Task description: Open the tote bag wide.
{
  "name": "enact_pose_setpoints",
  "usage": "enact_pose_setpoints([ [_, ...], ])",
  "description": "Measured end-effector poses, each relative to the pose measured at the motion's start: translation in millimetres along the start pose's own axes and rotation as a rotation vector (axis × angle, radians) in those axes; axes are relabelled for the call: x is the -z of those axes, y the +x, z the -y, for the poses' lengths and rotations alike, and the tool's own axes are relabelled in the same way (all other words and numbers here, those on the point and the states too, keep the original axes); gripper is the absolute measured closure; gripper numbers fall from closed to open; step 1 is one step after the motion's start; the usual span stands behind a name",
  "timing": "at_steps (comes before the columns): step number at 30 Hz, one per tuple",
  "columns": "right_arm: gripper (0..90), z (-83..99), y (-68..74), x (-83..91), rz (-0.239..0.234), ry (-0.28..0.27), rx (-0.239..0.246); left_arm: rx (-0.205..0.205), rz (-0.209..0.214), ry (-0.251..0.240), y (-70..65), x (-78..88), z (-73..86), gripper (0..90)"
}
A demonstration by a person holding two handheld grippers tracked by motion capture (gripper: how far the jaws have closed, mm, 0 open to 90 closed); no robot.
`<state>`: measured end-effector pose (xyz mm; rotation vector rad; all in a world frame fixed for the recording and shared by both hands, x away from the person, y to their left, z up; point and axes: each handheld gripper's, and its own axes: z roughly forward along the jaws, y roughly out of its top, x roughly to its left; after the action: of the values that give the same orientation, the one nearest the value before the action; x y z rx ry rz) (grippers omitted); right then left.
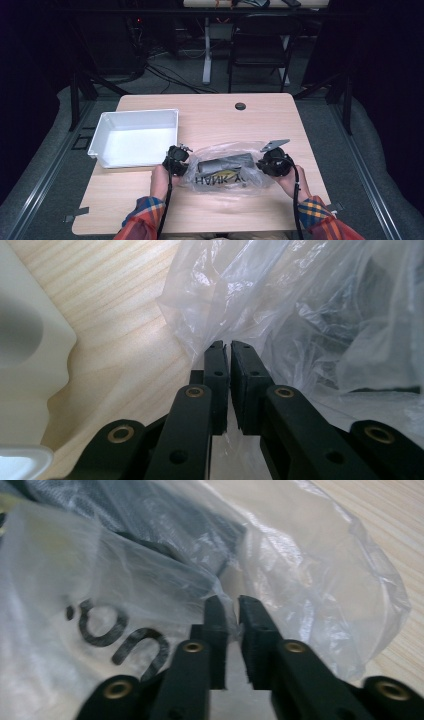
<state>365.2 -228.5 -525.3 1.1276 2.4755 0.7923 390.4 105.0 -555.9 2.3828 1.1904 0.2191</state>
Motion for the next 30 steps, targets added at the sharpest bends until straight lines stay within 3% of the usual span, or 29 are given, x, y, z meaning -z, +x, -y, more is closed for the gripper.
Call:
enact_pose_setpoints([
  [7, 88.7, -5.4, -14.9, -1.6, 0.037, -0.067, -0.051, -0.001, -0.010, -0.010, 0.8, -0.2, -0.6, 85.7],
  [10, 88.6, -6.7, -22.8, -9.3, 0.051, -0.056, -0.080, 0.005, -0.014, -0.017, 1.2, -1.4, -0.8, 85.7],
  [16, 89.4, -2.1, -33.3, -28.1, 0.105, 0.042, -0.091, -0.005, -0.026, -0.023, 0.0, -2.9, -2.3, 85.5],
  [18, 89.8, -2.3, -29.0, -26.9, 0.123, 0.069, -0.057, -0.012, -0.029, -0.024, -0.3, -3.4, -2.7, 85.3],
  [24, 90.0, 4.8, -17.4, -16.8, 0.095, 0.165, -0.009, -0.008, -0.008, -0.031, 1.1, -2.5, -3.1, 82.7],
  [28, 89.7, 11.3, -11.8, -9.8, 0.073, 0.167, 0.008, 0.017, -0.001, -0.052, 5.7, 9.3, -5.5, 68.5],
  [30, 89.6, 11.8, -11.3, -11.9, 0.072, 0.146, -0.005, 0.040, -0.021, -0.063, 8.1, 17.5, -5.8, 54.1],
])
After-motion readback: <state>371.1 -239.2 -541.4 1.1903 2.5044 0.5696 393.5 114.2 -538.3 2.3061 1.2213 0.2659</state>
